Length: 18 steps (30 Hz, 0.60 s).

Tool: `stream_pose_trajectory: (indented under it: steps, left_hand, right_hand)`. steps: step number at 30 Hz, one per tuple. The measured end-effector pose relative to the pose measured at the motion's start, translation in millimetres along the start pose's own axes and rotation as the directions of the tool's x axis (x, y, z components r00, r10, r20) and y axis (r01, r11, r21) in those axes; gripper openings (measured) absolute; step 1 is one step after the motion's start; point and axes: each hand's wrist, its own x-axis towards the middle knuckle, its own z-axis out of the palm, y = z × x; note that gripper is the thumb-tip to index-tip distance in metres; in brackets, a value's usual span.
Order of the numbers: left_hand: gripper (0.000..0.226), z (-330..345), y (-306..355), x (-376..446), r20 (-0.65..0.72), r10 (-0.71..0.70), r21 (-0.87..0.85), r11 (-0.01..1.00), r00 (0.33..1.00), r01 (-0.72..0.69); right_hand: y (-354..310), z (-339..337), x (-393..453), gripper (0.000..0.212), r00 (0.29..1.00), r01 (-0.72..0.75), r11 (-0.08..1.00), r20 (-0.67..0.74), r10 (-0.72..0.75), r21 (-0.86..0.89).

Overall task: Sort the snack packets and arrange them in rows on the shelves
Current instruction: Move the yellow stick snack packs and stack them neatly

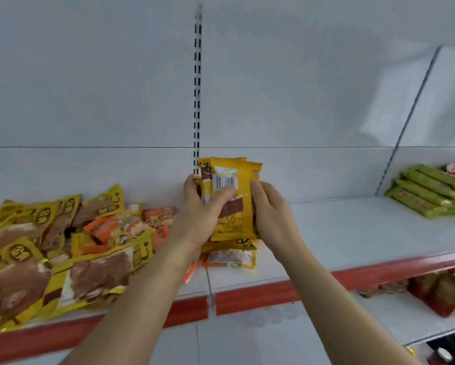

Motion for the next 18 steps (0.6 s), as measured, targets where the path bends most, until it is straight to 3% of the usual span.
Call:
stream_pose_trajectory:
  steps: [4, 10, 13, 16, 18]
  left_hand:
    - [0.104, 88.2, -0.9, -10.1, 0.065, -0.056, -0.097, 0.993, 0.996, 0.062]
    - [0.057, 205.5, -10.6, -12.5, 0.191, -0.141, -0.105, 0.981, 0.972, 0.163]
    - [0.046, 259.1, -14.8, -2.4, 0.302, -0.171, 0.020, 0.985, 0.938, 0.173]
    - [0.086, 309.7, -24.6, 11.3, 0.387, -0.220, 0.219, 0.965, 0.896, 0.143]
    - [0.095, 340.4, -33.1, 22.6, 0.414, -0.213, 0.266, 0.958, 0.885, 0.107]
  right_hand:
    - [27.2, -79.6, -3.6, 0.042, 0.972, -0.123, 0.979, 0.218, 0.086, 0.164]
    - [55.3, -201.8, -0.7, 0.031, 0.952, -0.133, 0.986, 0.290, 0.099, 0.099]
    - [71.1, -247.7, 8.1, 0.032, 0.969, -0.166, 0.981, 0.199, 0.143, 0.103]
    - [92.2, -287.0, 23.8, 0.028, 0.982, -0.184, 0.978, 0.053, 0.180, 0.096]
    - [107.9, -310.0, 39.2, 0.026, 0.979, -0.201, 0.978, -0.015, 0.202, 0.056]
